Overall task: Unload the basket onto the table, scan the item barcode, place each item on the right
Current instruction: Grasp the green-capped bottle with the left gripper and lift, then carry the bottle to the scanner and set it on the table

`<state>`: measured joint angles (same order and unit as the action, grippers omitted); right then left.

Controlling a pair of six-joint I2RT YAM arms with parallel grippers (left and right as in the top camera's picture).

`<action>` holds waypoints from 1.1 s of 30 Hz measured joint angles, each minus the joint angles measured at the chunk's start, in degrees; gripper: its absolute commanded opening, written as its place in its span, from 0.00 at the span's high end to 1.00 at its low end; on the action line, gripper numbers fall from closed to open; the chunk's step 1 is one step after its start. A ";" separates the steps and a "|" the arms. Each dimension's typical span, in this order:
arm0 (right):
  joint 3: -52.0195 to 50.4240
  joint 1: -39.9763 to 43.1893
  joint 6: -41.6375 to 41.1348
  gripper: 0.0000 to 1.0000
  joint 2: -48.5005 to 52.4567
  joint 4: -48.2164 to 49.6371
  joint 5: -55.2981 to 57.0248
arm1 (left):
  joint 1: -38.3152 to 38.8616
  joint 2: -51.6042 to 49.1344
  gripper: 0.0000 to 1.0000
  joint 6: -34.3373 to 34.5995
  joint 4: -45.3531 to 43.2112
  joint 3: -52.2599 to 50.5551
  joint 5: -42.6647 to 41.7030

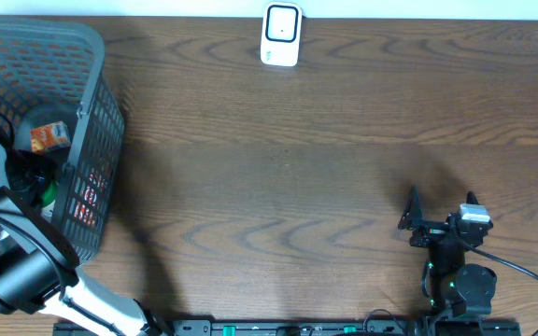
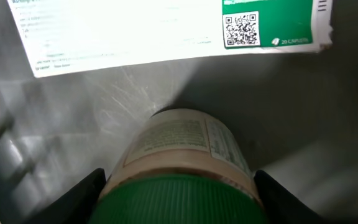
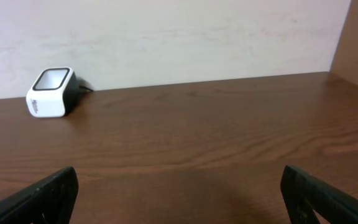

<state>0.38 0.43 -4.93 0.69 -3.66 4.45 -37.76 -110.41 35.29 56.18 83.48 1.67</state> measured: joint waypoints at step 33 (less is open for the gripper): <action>-0.02 0.00 0.00 0.01 0.00 0.00 0.00 | 18.18 42.34 0.41 4.68 -3.63 13.00 -25.81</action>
<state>0.36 0.43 -4.93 0.69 -3.66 4.45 -19.57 -68.07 39.97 52.56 96.49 -24.14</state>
